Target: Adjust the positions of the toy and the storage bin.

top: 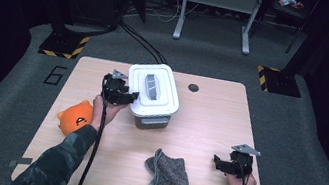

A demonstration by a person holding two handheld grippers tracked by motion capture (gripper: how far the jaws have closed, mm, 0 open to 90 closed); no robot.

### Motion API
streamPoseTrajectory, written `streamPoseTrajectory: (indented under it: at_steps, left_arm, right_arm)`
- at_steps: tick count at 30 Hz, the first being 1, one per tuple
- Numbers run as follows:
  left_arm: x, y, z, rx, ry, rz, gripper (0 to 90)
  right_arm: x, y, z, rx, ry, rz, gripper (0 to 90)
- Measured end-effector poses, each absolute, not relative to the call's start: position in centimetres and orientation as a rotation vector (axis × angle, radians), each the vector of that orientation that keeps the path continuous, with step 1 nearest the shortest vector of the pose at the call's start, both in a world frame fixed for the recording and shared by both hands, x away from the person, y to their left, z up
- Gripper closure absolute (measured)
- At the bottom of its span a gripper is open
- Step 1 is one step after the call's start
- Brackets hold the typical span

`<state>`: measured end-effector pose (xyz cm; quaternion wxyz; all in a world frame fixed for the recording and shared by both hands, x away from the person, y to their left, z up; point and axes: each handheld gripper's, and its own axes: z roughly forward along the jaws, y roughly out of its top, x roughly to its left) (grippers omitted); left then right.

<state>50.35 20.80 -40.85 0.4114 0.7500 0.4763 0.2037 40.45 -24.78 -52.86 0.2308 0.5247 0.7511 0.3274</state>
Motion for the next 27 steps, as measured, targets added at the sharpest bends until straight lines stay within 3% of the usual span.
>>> streamPoseTrajectory:
  at_steps: [27]
  left_arm:
    - [47.7,17.9,-40.9,1.886,1.177,0.414,46.3]
  right_arm:
    - [40.4,-24.8,-52.9,1.442,2.066,0.902,8.5]
